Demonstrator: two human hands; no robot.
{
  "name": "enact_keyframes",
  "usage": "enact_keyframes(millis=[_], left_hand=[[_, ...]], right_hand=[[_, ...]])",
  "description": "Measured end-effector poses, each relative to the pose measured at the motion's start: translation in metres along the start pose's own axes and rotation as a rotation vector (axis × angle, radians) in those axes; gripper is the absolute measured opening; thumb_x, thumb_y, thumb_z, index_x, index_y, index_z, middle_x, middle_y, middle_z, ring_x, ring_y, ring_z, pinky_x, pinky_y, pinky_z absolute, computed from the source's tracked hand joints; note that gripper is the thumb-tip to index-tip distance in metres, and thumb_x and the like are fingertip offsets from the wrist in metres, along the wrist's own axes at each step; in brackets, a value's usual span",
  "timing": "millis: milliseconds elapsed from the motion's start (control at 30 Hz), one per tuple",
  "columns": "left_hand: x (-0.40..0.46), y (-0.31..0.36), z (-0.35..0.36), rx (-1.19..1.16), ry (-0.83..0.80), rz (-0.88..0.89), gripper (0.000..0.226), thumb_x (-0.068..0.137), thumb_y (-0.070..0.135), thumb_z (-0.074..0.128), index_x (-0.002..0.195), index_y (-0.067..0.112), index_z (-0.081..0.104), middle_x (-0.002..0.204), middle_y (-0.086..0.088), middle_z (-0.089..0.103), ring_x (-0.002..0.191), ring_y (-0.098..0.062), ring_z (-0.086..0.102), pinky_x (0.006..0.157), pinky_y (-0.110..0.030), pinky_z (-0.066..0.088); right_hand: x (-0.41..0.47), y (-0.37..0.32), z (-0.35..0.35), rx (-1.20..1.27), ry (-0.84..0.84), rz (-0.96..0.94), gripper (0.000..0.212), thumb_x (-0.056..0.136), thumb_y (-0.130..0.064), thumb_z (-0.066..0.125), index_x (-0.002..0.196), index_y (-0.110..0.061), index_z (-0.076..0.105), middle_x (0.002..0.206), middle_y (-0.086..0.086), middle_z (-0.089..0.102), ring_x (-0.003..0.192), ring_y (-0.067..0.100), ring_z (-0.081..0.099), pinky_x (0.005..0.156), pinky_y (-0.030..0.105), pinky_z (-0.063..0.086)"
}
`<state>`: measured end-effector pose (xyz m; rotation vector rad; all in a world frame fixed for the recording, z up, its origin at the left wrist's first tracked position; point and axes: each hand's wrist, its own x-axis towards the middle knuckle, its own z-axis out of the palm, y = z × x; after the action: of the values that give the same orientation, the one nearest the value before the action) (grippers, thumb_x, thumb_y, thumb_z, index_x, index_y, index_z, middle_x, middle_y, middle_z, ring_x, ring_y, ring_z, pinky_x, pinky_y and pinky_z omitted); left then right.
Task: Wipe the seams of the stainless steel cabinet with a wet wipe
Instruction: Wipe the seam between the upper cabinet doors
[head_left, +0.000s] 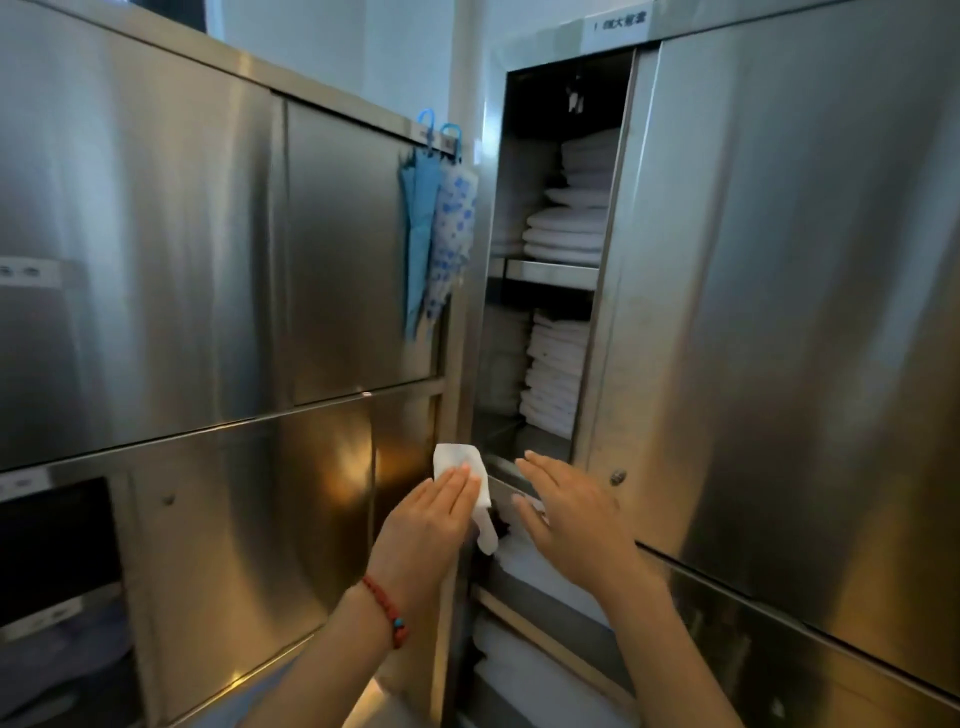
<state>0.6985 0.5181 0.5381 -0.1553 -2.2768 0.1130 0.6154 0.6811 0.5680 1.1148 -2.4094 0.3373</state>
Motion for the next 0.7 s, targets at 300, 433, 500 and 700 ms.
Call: enact_keyframes(millis=[300, 433, 500, 700], left_hand=[[-0.056, -0.115, -0.034, 0.14, -0.031, -0.125, 0.076, 0.028, 0.024, 0.096, 0.098, 0.005, 0.073, 0.101, -0.01, 0.071, 0.088, -0.019, 0.07, 0.07, -0.031, 0.055], [-0.082, -0.156, -0.053, 0.192, -0.043, -0.193, 0.079, 0.026, 0.023, 0.096, 0.1, 0.006, 0.072, 0.101, -0.01, 0.071, 0.088, -0.02, 0.07, 0.069, -0.033, 0.056], [-0.093, -0.173, -0.063, 0.222, -0.046, -0.219, 0.077, 0.028, 0.021, 0.095, 0.1, 0.005, 0.072, 0.101, -0.011, 0.071, 0.089, -0.021, 0.07, 0.07, -0.033, 0.056], [-0.121, -0.217, -0.096, 0.305, -0.053, -0.306, 0.073, 0.031, 0.016, 0.095, 0.099, 0.004, 0.072, 0.1, -0.012, 0.071, 0.088, -0.023, 0.07, 0.066, -0.037, 0.058]], right_hand=[[0.071, -0.113, 0.046, 0.111, -0.008, -0.141, 0.049, 0.099, -0.044, 0.035, 0.145, -0.028, 0.031, 0.15, -0.01, 0.032, 0.137, 0.006, 0.028, 0.111, 0.025, 0.024], [0.094, -0.161, 0.063, 0.168, -0.015, -0.207, 0.048, 0.099, -0.045, 0.035, 0.144, -0.029, 0.031, 0.151, -0.011, 0.03, 0.138, 0.006, 0.028, 0.111, 0.024, 0.023], [0.105, -0.183, 0.071, 0.187, -0.011, -0.243, 0.048, 0.099, -0.044, 0.035, 0.144, -0.029, 0.032, 0.151, -0.011, 0.031, 0.138, 0.006, 0.028, 0.109, 0.023, 0.023], [0.135, -0.24, 0.088, 0.228, 0.009, -0.337, 0.048, 0.099, -0.043, 0.035, 0.144, -0.028, 0.032, 0.15, -0.009, 0.032, 0.137, 0.006, 0.029, 0.109, 0.023, 0.025]])
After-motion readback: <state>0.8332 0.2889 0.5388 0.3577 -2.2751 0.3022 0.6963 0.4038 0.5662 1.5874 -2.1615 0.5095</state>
